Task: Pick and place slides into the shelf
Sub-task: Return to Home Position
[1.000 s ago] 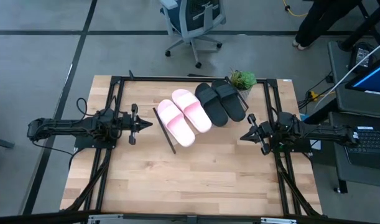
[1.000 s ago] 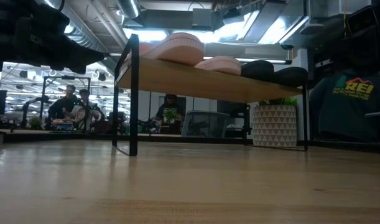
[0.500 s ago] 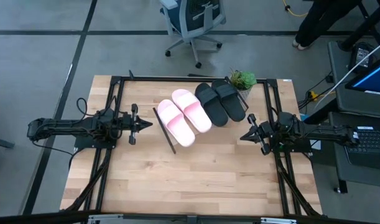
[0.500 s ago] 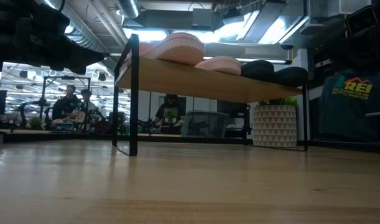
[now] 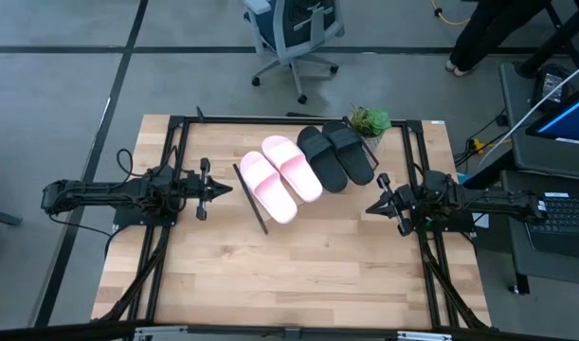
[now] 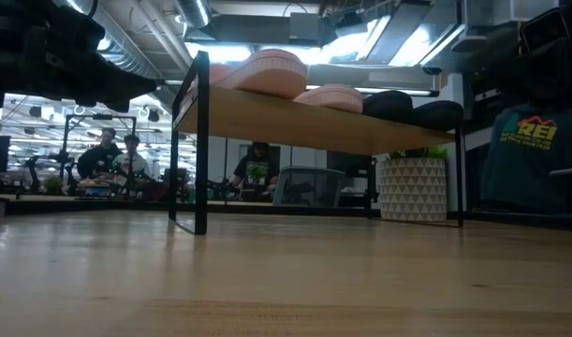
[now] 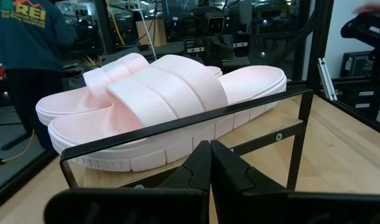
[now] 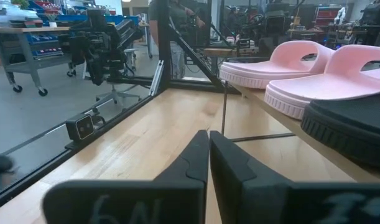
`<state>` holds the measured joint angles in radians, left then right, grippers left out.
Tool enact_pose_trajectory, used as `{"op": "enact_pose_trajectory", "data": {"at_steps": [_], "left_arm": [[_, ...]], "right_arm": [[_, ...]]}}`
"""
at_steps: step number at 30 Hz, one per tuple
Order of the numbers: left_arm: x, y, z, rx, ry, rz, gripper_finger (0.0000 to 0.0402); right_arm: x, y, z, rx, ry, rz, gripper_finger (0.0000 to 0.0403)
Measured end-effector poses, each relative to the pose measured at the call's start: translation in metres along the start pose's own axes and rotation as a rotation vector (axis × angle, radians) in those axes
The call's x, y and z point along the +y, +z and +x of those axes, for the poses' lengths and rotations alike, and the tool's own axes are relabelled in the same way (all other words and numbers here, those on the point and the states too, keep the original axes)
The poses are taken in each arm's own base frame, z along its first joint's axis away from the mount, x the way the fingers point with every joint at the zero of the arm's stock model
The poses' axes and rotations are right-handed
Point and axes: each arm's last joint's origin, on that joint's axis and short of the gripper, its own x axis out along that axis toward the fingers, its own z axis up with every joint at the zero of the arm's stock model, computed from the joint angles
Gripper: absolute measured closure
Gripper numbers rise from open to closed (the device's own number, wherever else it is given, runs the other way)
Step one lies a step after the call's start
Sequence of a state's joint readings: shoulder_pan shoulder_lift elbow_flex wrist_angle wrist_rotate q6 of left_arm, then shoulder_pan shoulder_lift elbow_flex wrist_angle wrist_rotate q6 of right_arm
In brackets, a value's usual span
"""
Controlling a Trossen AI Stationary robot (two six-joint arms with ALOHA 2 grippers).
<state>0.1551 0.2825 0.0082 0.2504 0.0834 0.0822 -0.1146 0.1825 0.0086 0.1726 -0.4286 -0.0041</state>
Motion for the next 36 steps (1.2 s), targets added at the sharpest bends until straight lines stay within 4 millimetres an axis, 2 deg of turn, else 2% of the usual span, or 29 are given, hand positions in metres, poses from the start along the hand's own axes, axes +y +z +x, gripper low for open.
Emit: {"op": "enact_pose_trajectory", "data": {"at_steps": [7,12,20,36], "left_arm": [[0.000,0.000,0.000,0.000,0.000,0.000,0.0402],[0.000,0.000,0.000,0.000,0.000,0.000,0.0402],[0.000,0.000,0.000,0.000,0.001,-0.001,0.0401],[0.000,0.000,0.000,0.000,0.000,0.000,0.0401]], "right_arm": [[0.003,0.000,-0.003,-0.006,0.009,-0.008,0.0391],[0.005,0.002,-0.008,-0.038,-0.177,-0.052,0.0389],[0.010,0.001,-0.007,-0.026,-0.314,-0.105,0.0392],[0.013,0.002,-0.006,-0.029,-0.292,-0.108,0.0387]]}}
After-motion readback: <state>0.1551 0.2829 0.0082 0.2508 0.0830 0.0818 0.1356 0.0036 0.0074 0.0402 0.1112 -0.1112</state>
